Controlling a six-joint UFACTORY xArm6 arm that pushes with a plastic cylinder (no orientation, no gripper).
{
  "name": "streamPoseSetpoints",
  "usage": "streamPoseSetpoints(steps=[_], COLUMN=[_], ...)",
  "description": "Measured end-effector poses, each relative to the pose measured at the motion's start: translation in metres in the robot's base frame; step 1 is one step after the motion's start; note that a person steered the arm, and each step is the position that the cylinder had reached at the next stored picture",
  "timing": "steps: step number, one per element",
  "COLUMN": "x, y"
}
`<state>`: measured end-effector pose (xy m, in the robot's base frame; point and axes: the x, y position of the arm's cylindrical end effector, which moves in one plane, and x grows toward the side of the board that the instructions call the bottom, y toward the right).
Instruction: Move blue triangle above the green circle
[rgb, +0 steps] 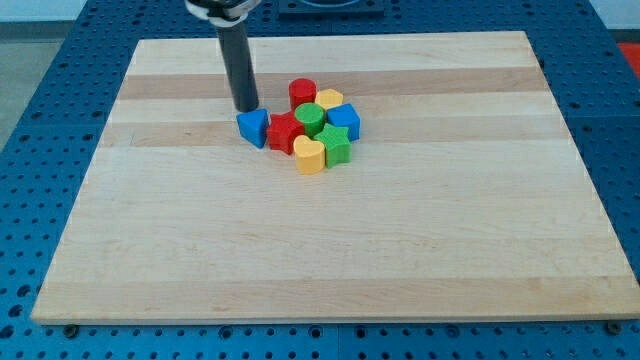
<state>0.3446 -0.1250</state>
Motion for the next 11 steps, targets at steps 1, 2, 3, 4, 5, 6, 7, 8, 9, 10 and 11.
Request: streamPoseSetpoints(steps=[1, 2, 3, 4, 5, 6, 7, 8, 9, 10, 11], x=[0.017, 0.046, 0.056, 0.052, 0.044, 0.045, 0.064, 0.067, 0.047, 0.032, 0.019], y=[-0.021, -0.024, -0.024, -0.021, -0.017, -0.01, -0.017, -0.009, 0.006, 0.006, 0.006])
